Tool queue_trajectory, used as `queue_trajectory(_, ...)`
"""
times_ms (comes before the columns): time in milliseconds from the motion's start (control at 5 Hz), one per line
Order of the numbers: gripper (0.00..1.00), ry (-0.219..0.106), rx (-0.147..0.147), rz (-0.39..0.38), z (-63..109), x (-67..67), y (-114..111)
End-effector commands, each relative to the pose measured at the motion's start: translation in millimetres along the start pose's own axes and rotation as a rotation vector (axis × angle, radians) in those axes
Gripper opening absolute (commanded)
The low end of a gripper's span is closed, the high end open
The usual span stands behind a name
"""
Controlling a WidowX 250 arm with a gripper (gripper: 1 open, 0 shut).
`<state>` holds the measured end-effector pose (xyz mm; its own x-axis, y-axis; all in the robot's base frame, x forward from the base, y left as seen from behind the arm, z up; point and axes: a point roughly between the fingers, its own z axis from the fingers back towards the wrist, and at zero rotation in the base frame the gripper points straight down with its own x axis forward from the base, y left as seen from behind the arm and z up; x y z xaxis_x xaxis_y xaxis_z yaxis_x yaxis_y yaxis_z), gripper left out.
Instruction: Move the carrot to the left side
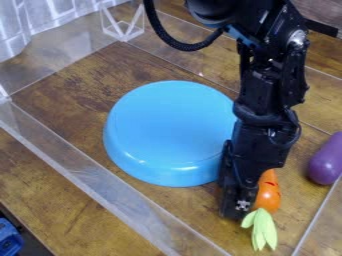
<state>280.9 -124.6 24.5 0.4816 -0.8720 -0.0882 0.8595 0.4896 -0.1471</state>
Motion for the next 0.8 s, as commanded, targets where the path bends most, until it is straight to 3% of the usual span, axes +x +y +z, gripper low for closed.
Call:
queue_trajectory(0,0.0,-0.063,0.048,-0.027,22.2,7.5,-8)
queue_trajectory(200,0.0,-0.059,0.046,-0.03,18.0,2.6,-15)
queue_trajectory(600,0.0,-0.047,0.052,-0.12,10.1,-8.5,-8)
